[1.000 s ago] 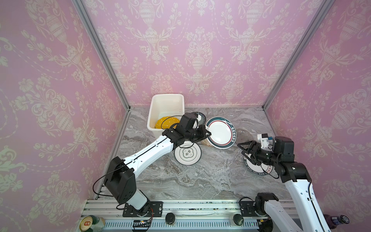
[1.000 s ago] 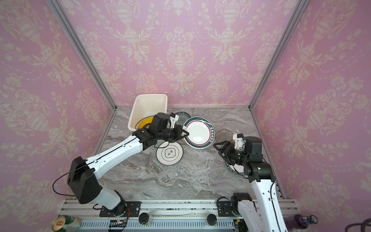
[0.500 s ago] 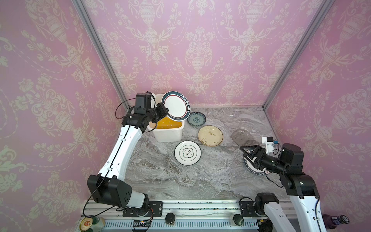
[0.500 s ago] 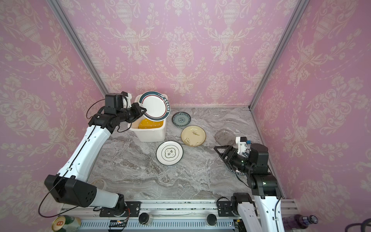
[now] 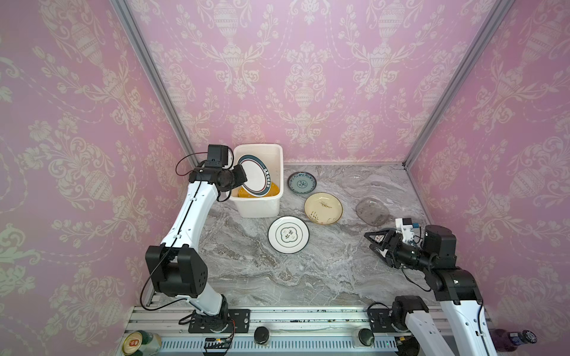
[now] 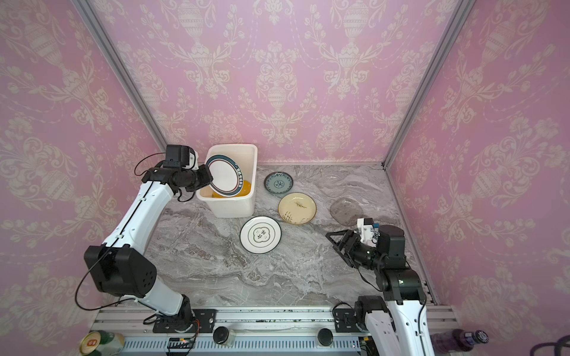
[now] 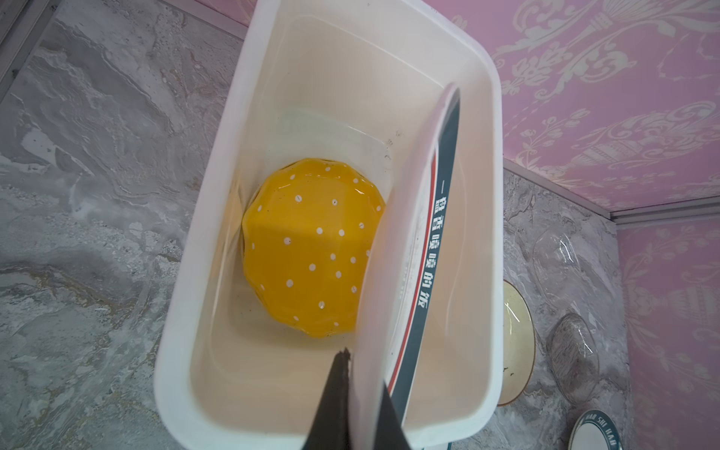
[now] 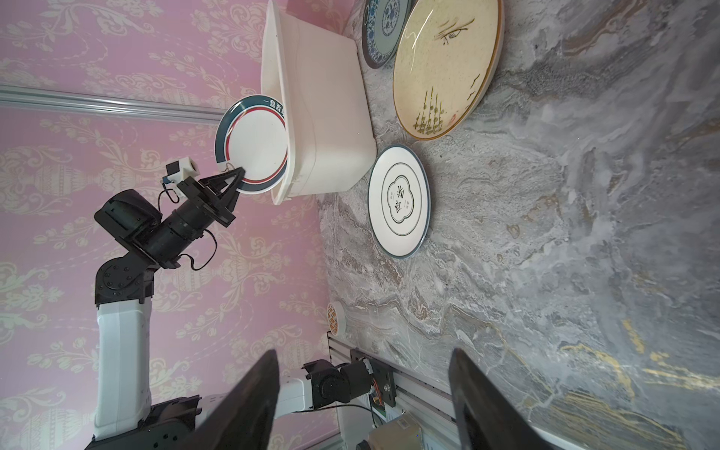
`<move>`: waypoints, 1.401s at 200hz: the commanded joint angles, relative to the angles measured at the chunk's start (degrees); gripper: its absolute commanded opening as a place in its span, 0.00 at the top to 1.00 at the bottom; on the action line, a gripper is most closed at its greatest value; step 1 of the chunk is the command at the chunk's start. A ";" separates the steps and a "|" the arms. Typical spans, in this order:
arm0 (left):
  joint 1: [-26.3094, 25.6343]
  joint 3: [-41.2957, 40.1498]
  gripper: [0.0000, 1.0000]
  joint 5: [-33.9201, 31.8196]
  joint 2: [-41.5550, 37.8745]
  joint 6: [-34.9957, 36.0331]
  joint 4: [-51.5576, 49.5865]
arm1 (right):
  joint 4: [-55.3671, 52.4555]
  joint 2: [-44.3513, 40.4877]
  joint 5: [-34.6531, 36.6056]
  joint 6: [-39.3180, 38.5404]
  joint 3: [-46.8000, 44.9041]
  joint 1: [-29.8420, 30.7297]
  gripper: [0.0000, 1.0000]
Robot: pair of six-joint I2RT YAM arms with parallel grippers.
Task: Place the plates into the plastic bin on the countertop
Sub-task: Place the plate in the plastic bin.
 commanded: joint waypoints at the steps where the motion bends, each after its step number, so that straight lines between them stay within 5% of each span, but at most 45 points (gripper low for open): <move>1: 0.26 0.49 1.00 -2.30 1.27 3.35 0.29 | 1.18 -0.13 -0.39 0.55 -1.06 0.79 0.31; 152: 0.36 0.96 1.00 9.55 10.97 13.91 1.62 | 7.15 2.51 1.90 3.97 -5.37 6.68 0.32; 280: 0.37 1.88 1.00 8.61 16.68 17.26 -3.33 | 10.59 6.95 2.35 3.47 -5.51 8.42 0.32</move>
